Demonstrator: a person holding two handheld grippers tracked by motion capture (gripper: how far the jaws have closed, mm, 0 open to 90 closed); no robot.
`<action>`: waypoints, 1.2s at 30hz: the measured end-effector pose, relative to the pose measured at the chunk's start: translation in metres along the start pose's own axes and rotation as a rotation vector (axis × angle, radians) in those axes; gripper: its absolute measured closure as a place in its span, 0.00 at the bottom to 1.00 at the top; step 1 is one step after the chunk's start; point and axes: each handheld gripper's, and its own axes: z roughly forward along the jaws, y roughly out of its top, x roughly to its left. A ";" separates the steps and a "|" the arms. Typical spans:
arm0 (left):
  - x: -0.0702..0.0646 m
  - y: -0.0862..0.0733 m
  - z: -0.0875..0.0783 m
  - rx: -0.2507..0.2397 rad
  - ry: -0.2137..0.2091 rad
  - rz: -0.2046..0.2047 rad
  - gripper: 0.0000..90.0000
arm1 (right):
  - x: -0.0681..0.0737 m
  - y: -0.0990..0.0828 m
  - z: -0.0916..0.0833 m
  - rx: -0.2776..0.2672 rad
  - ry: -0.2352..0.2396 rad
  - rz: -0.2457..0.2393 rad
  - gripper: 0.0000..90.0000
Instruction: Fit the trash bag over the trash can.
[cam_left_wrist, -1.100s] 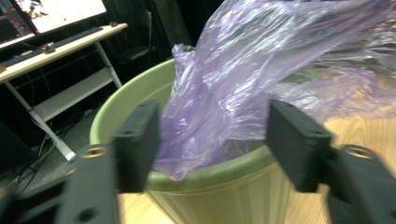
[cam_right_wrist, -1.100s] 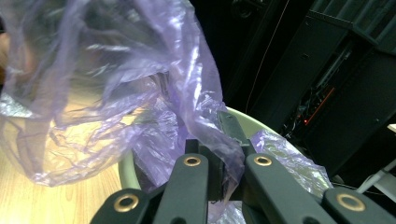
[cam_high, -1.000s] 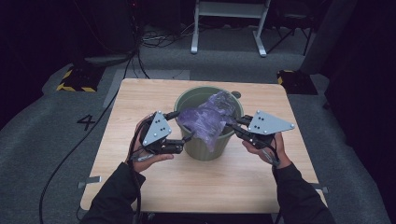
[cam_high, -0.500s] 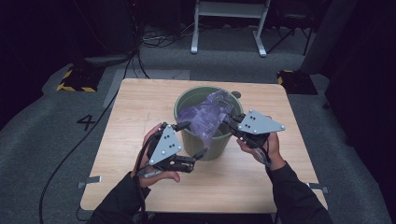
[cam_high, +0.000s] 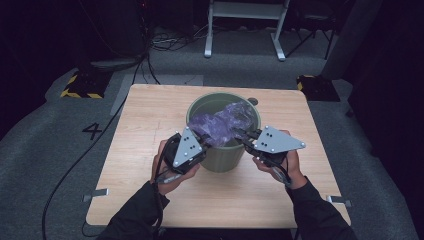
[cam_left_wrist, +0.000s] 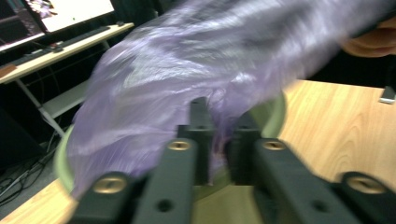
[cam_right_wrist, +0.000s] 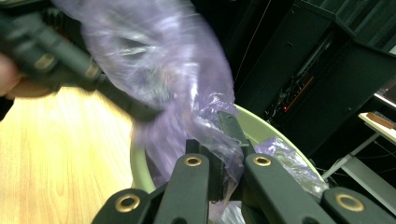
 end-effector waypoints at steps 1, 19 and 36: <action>0.004 -0.002 -0.003 -0.005 -0.008 -0.008 0.98 | -0.001 -0.001 -0.003 0.000 -0.004 0.001 1.00; 0.023 -0.025 -0.032 0.068 -0.131 -0.015 1.00 | -0.029 -0.003 -0.023 0.009 -0.168 0.087 0.94; 0.004 -0.015 -0.058 -0.014 -0.139 0.006 0.17 | -0.022 -0.002 -0.001 0.037 -0.144 0.038 0.97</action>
